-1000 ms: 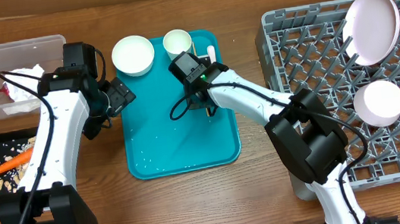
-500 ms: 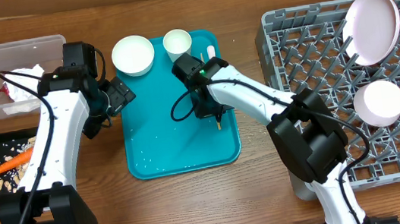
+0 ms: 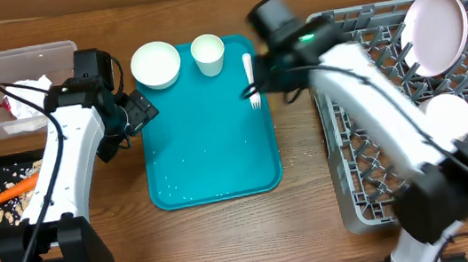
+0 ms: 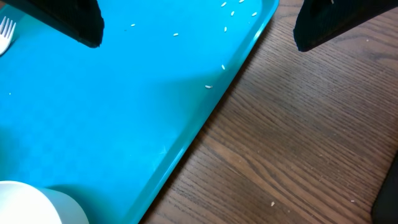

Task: Sort waste into correct bins and load items into the dishwasher rack
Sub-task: 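Carry the chopstick right into the rack and release it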

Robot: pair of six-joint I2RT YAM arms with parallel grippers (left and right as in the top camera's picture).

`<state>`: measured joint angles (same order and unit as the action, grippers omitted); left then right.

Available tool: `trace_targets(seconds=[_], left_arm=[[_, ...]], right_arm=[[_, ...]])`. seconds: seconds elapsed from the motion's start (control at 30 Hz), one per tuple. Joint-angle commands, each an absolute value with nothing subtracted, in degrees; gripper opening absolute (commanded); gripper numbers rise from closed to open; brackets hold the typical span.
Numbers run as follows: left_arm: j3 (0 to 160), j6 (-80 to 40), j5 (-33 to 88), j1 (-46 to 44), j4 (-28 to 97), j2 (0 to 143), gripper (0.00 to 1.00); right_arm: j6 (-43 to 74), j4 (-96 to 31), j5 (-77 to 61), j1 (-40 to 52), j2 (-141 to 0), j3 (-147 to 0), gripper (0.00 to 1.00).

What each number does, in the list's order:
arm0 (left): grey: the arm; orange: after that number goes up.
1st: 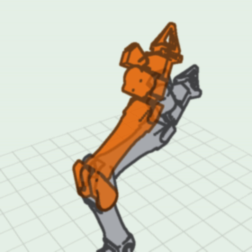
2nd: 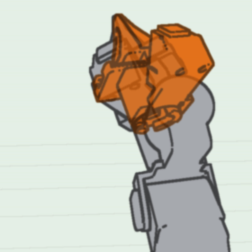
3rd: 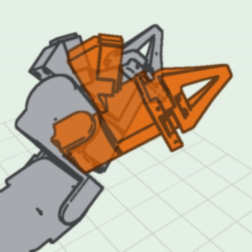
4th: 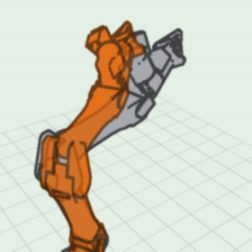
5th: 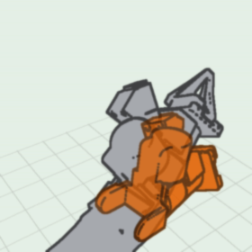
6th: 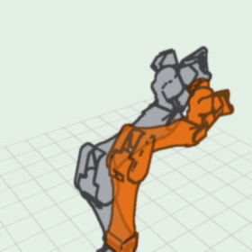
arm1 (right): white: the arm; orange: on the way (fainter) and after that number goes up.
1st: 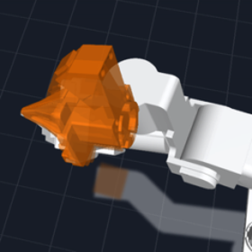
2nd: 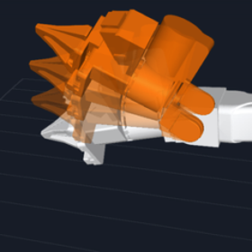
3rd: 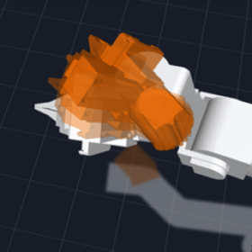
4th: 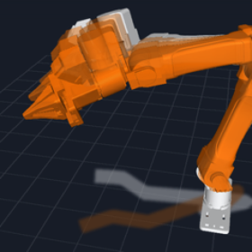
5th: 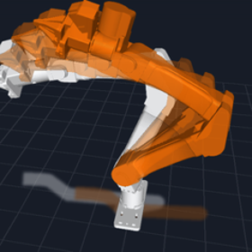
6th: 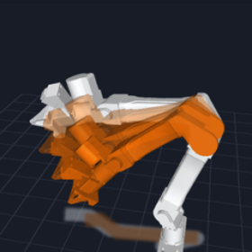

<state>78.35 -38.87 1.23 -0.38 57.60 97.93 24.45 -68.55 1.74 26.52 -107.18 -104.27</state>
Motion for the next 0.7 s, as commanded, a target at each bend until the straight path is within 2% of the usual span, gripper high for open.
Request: trace_targets(seconds=[0.0,0.2,0.3,0.67], left_arm=[[78.00,-38.79,0.62,-0.89,57.54,97.23,1.00],[78.00,-38.79,0.64,-0.89,57.08,97.23,1.00],[78.00,-38.81,0.64,-0.89,56.88,97.23,1.00],[78.00,-38.79,0.64,-0.89,56.71,97.23,1.00]], right_arm=[[20.82,-69.41,1.78,20.93,-101.56,-105.89,0.04],[13.45,-74.85,1.74,13.58,-100.97,-104.97,0.04],[6.72,-74.26,-1.15,9.98,-101.16,-99.74,0.04],[4.45,-67.72,-2.26,7.53,-102.26,-91.02,0.04]])
